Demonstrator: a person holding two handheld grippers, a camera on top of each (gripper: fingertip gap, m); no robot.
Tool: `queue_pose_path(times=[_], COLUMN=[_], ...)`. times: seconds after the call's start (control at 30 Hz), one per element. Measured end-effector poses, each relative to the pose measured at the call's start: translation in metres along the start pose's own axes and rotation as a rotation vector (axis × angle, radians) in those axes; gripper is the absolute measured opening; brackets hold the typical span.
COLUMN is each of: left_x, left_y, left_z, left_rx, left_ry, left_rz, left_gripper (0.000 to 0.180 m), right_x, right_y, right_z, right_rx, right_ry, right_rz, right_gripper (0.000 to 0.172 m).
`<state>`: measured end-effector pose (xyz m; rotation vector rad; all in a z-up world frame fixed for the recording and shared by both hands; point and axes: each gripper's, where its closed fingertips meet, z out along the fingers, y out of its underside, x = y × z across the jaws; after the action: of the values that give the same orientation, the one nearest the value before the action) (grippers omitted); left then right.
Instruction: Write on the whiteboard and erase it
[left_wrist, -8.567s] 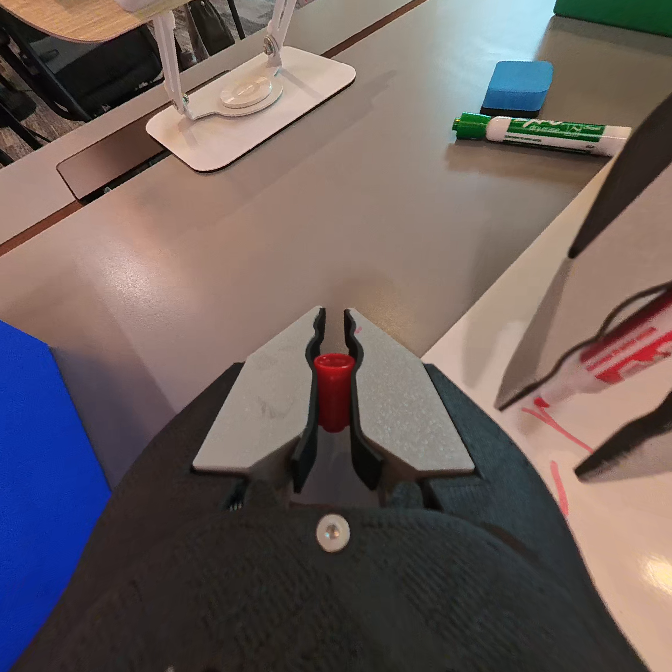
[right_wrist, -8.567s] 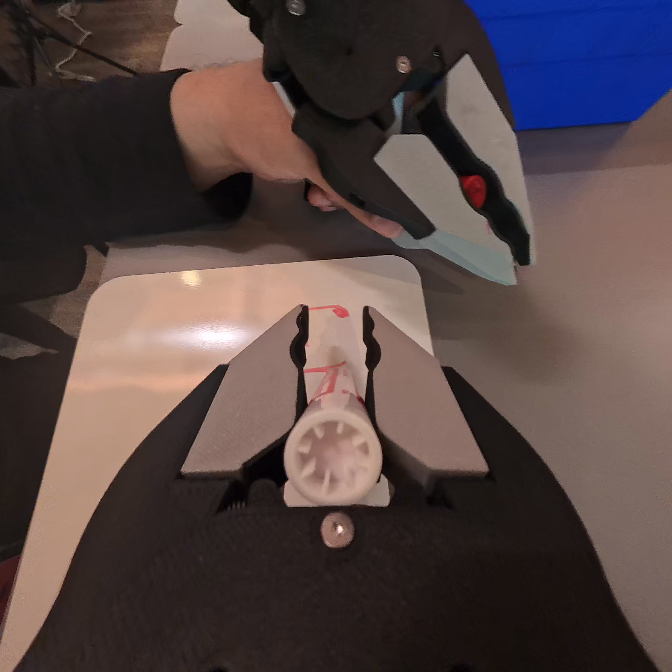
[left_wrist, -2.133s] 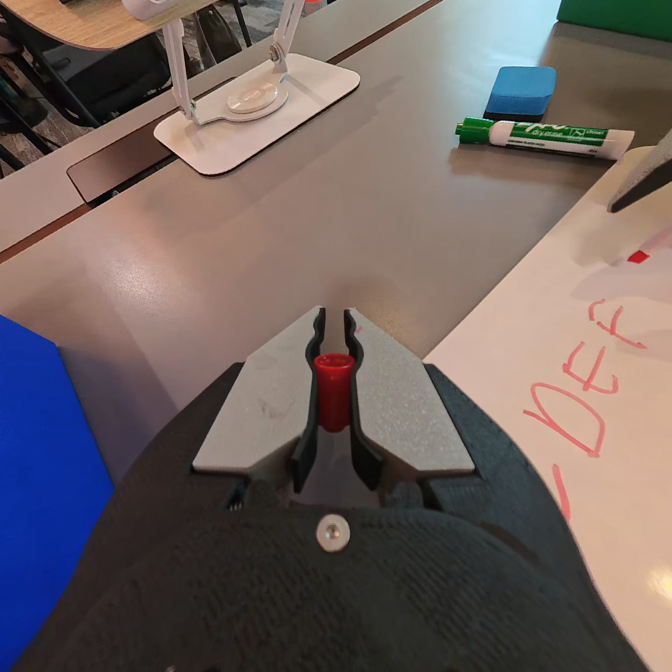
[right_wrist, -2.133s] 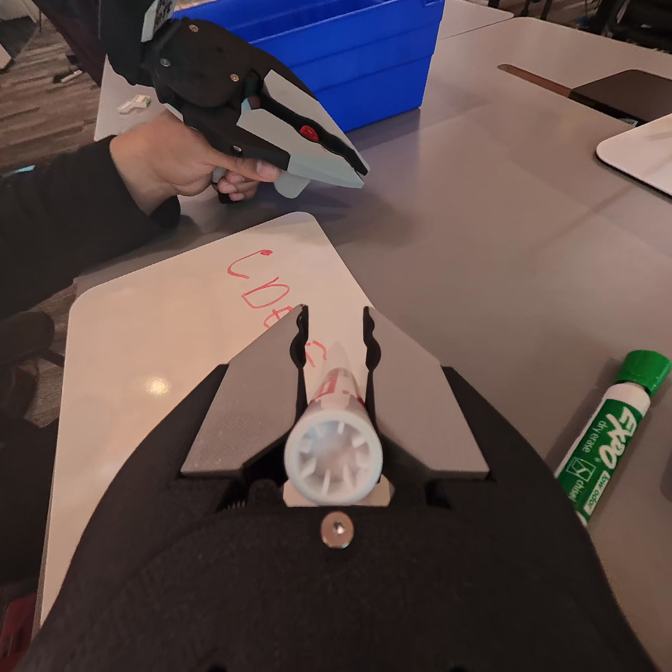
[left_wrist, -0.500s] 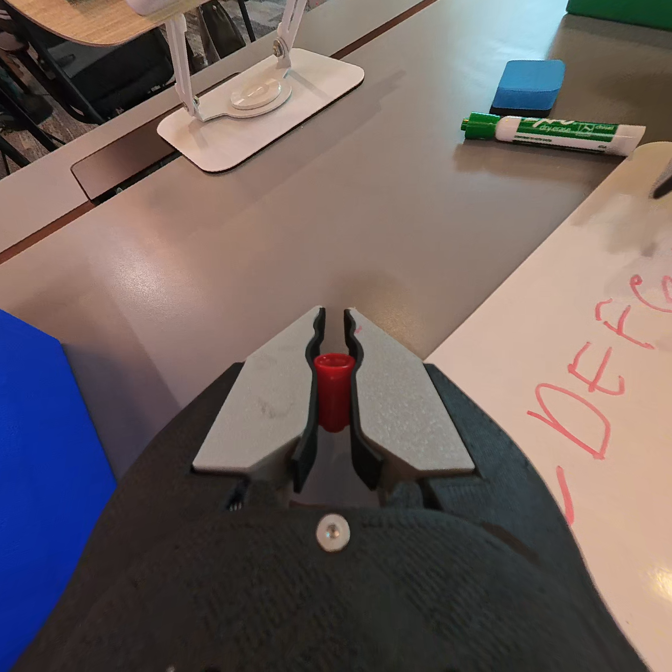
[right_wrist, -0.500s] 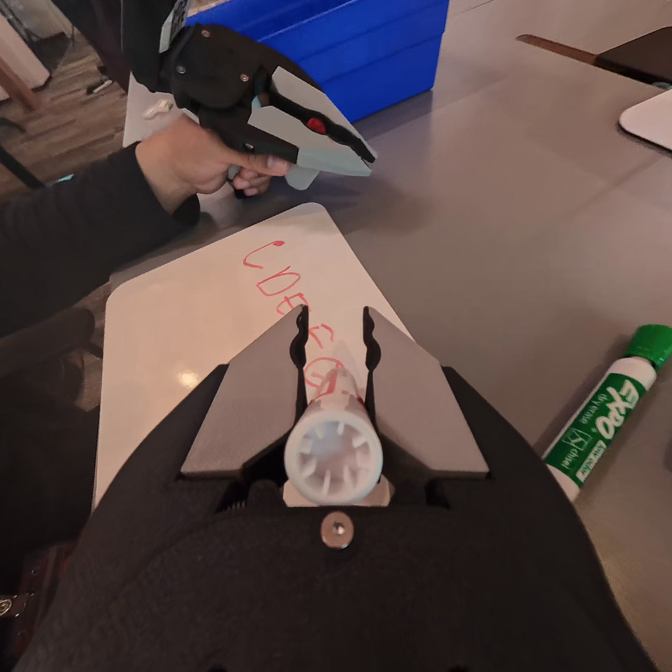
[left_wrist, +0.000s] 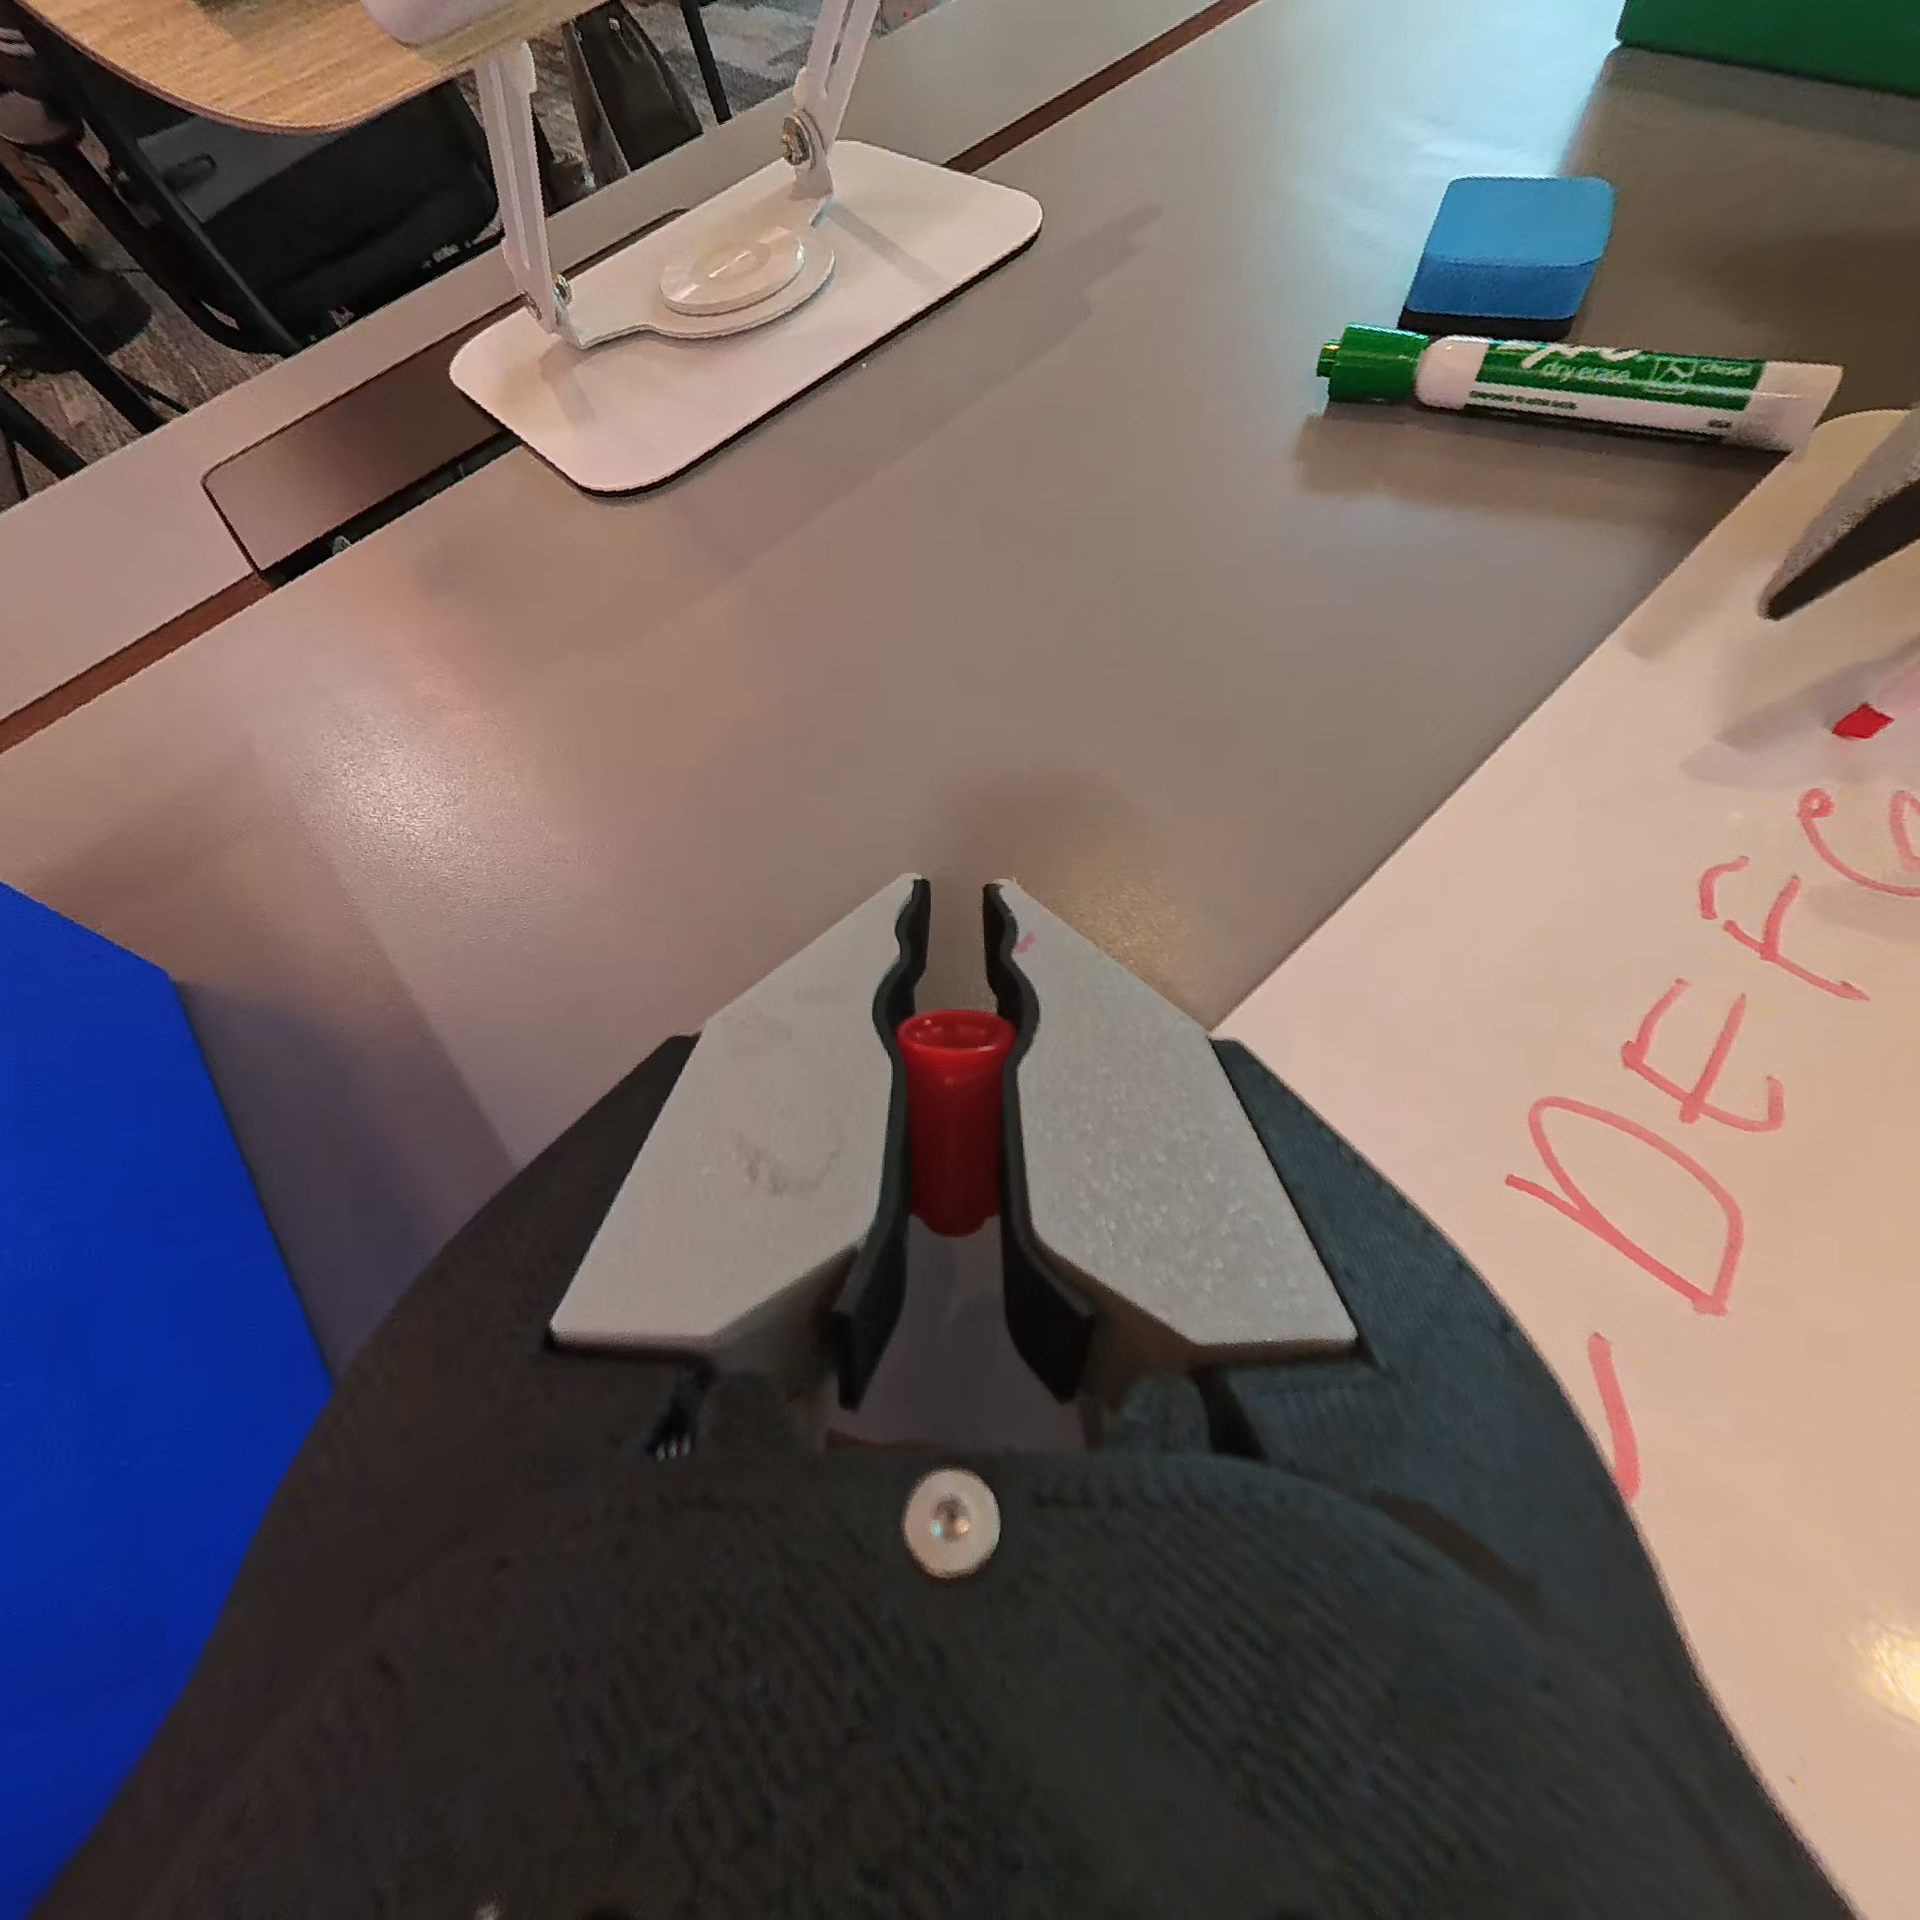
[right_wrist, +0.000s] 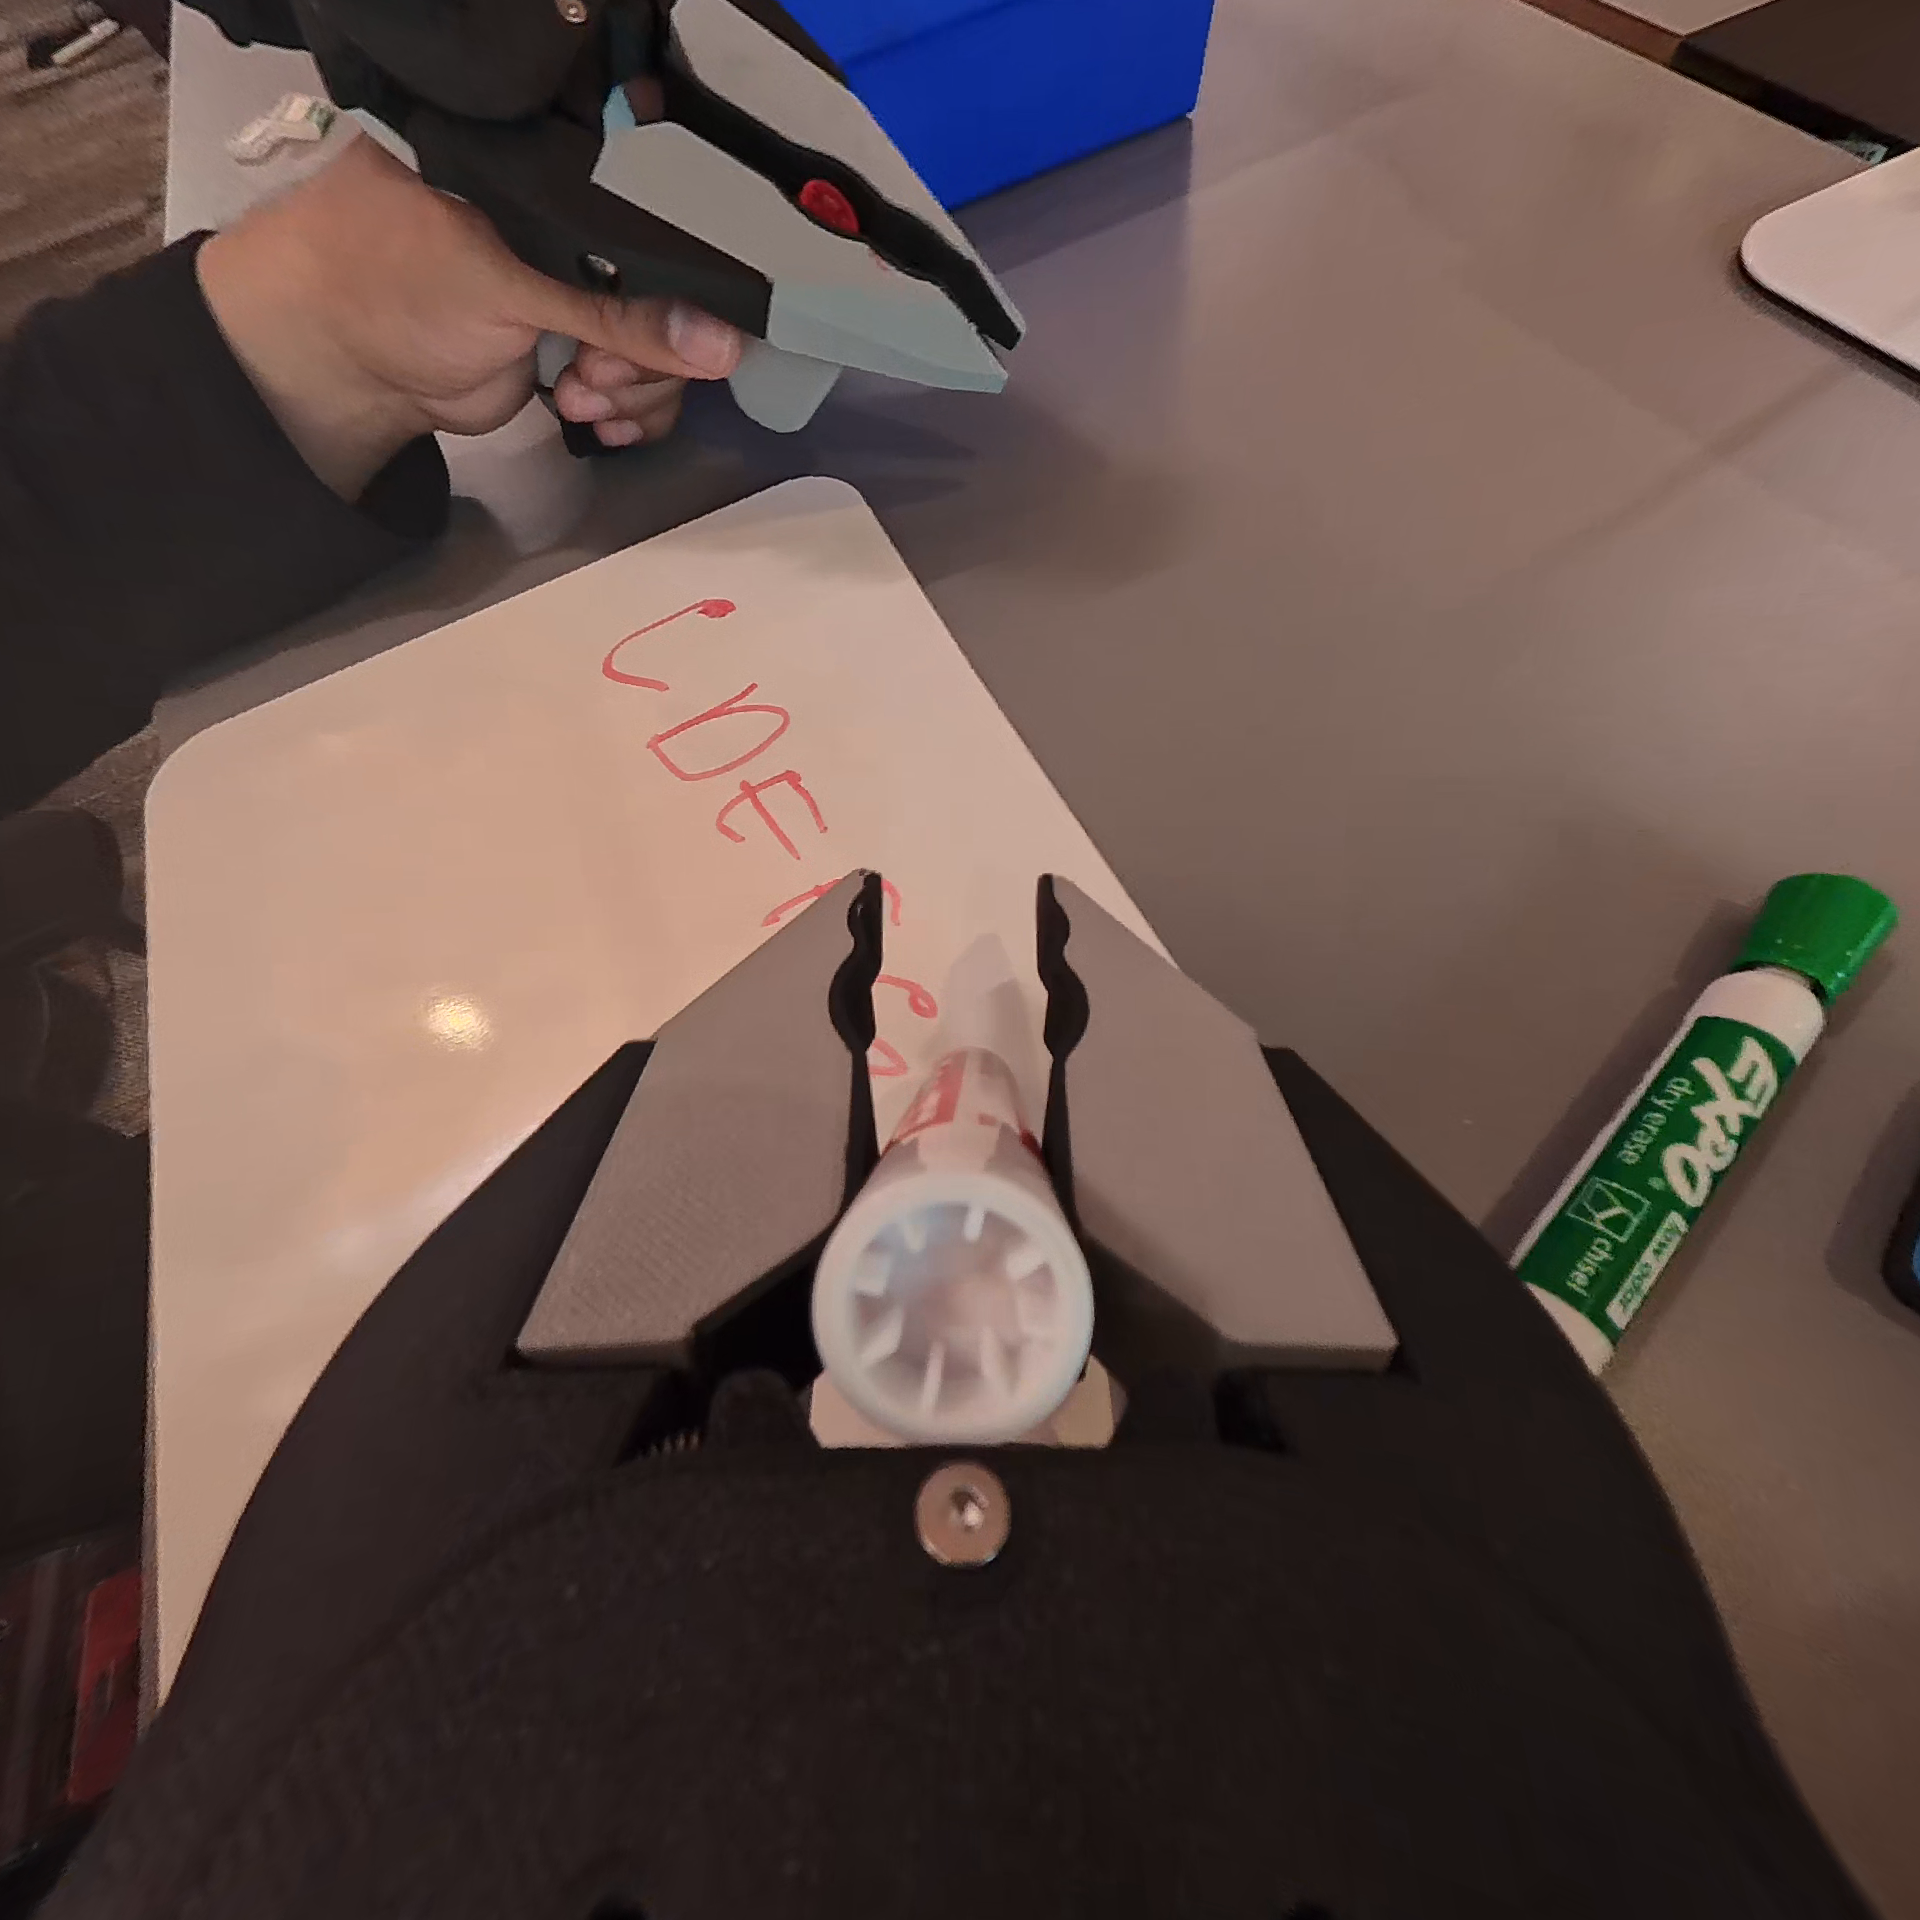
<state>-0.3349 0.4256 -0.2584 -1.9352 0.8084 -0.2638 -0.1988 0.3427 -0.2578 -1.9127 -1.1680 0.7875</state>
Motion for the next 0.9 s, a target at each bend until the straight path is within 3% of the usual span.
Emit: queue_pose_path(times=[0.23,0.43,0.9], left_x=[0.0,0.0,-0.001], left_y=[0.0,0.001,0.0], left_z=[0.0,0.001,0.0], left_rx=[-0.001,-0.004,-0.001], left_ry=[0.002,0.0,0.002], left_rz=[-0.006,-0.002,-0.009], left_gripper=[0.008,0.008,0.008], right_x=[-0.028,-0.017,0.0], right_y=[0.009,0.0,0.014], right_z=[-0.007,-0.009,-0.02], right_rx=[-0.031,0.028,-0.019], right_ry=[-0.14,-0.086,-0.037], right_rz=[-0.01,0.007,0.036], right_gripper=[0.029,0.029,0.029])
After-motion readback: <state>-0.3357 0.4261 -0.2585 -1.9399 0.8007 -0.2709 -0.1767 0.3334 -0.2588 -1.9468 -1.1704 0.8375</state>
